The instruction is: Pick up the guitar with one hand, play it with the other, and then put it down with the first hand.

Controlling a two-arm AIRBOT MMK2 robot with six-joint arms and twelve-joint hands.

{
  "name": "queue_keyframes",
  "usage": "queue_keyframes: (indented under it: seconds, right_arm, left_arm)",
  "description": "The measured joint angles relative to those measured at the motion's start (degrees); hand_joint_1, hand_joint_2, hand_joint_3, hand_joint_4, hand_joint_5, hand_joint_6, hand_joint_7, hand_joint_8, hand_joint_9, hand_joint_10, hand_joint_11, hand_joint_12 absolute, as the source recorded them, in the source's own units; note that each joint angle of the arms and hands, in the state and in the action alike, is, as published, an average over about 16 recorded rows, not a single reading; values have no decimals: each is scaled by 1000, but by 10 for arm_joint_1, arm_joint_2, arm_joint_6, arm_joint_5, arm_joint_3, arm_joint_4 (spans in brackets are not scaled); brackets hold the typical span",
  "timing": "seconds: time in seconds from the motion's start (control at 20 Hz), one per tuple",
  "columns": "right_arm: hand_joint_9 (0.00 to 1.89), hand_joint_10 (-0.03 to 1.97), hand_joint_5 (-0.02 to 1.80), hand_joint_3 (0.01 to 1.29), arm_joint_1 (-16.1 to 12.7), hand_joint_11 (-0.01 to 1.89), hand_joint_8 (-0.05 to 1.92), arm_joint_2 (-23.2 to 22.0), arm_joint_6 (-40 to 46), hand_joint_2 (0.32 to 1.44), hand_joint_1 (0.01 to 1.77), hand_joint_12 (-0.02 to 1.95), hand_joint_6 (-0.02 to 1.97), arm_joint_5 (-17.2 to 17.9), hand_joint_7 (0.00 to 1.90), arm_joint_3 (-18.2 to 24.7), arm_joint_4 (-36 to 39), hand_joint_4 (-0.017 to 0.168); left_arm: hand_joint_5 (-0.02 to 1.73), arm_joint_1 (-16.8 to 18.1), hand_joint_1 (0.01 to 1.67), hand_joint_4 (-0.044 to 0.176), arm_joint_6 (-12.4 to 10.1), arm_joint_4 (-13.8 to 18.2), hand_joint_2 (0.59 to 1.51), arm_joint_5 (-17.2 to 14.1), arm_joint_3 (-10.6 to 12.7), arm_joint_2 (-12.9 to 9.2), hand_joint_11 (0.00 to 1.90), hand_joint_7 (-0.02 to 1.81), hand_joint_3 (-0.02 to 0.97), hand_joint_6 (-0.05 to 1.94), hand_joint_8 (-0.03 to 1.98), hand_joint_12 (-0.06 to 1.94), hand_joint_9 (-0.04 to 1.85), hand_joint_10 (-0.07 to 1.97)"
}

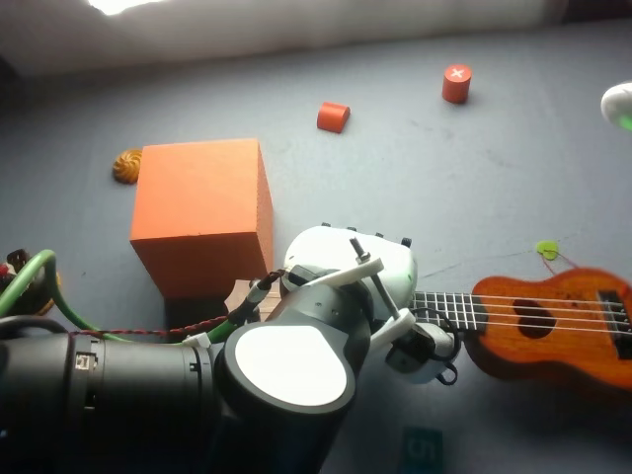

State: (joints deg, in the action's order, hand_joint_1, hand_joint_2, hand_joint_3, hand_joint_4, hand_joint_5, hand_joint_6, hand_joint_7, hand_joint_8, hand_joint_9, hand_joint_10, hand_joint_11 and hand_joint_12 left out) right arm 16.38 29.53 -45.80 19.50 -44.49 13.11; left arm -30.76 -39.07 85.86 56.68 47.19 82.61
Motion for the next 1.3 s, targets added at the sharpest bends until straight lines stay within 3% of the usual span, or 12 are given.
queue_keyframes:
  seconds: [0.2, 0.35, 0.65, 0.8, 0.95, 1.05, 1.2, 1.3]
  right_arm:
    - [19, 6, 20, 17, 0, 17, -6, 0, -1, 1291, 62, 2, -4, -2, 42, 2, 0, 4]
    - [18, 6, 20, 16, 0, 17, -7, 0, -2, 1291, 61, 2, -4, -3, 43, 3, 0, 5]
    - [18, 6, 22, 17, 0, 17, -7, 0, -4, 1291, 59, 2, -4, -5, 48, 4, 0, 5]
    - [19, 6, 24, 16, 0, 17, -7, 0, -4, 1291, 58, 2, -3, -5, 52, 5, 0, 5]
    - [53, 38, 60, 17, 0, 18, 4, 0, -4, 1290, 55, 83, 24, -5, 97, 5, 0, 5]
    - [97, 157, 103, 17, 0, 19, 47, 0, -4, 1286, 57, 295, 105, -5, 168, 5, 0, 5]
    - [172, 465, 176, 17, 0, 41, 261, 0, -5, 1281, 70, 657, 335, -5, 271, 5, 0, 5]
    - [232, 689, 240, 16, 0, 81, 450, -1, -5, 1277, 81, 895, 511, -5, 347, 6, 0, 5]
  left_arm:
    - [566, -6, 336, 29, -1, 3, 1140, -2, 3, 1, 707, 706, 10, 1165, 1193, 1617, 797, 1309]
    - [358, -8, 190, 52, -2, 5, 1120, -3, 4, 0, 446, 474, 14, 809, 837, 1318, 557, 951]
    - [110, 2, 104, 105, 9, 7, 1031, -7, 6, -5, 77, 157, 11, 137, 149, 606, 194, 244]
    - [63, 15, 70, 120, 24, -2, 1010, -9, 6, -13, 32, 93, 11, 5, 4, 377, 126, 41]
    - [109, 38, 48, 104, 52, -20, 1013, -10, 3, -24, 47, 144, 11, 14, 4, 382, 163, 22]
    - [196, 59, 48, 90, 78, -38, 1028, -13, 1, -35, 84, 253, 11, 18, 12, 468, 252, 56]
    - [368, 95, 69, 65, 125, -74, 1060, -20, -5, -57, 175, 439, 11, 24, 81, 739, 401, 257]
    - [484, 123, 87, 46, 162, -104, 1086, -25, -10, -74, 242, 543, 11, 65, 234, 960, 496, 441]
